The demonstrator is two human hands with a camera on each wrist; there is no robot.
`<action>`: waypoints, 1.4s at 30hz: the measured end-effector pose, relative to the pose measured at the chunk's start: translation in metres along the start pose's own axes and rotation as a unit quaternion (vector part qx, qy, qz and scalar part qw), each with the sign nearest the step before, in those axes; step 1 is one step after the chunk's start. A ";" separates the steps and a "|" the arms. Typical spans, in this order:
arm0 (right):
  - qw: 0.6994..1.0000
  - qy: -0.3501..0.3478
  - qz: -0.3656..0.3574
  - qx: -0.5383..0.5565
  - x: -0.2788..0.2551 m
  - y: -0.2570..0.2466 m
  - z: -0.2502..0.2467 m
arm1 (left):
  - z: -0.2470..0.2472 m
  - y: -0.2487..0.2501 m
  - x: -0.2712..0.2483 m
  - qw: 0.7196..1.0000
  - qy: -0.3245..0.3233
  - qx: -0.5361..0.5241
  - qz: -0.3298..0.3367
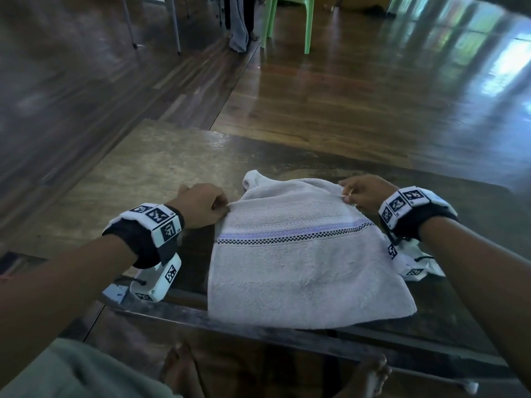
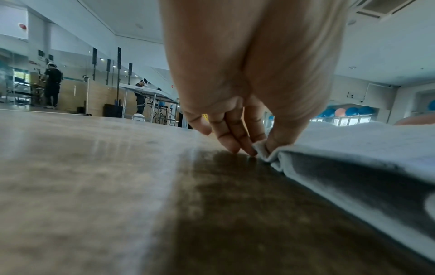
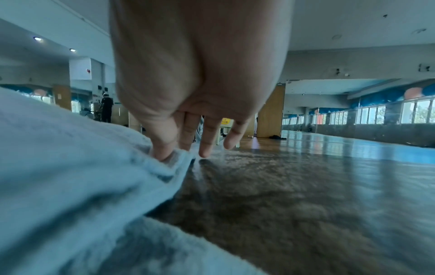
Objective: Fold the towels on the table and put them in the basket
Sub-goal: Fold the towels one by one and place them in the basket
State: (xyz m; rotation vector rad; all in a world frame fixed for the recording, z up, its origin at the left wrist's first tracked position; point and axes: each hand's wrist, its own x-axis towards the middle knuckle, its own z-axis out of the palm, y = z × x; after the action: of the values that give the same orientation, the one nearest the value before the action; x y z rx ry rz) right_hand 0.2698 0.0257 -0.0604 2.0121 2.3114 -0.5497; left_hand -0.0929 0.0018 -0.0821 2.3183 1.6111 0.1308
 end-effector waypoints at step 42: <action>0.965 0.226 -0.132 -0.009 -0.219 -0.034 -0.024 | -0.094 0.043 -0.141 0.983 0.091 -0.125 0.099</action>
State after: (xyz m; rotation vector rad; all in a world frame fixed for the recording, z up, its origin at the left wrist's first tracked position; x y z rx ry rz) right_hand 0.2784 -0.1796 0.0246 2.0023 2.8538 -0.0679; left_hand -0.1294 -0.1235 0.0350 2.3148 1.3471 0.5728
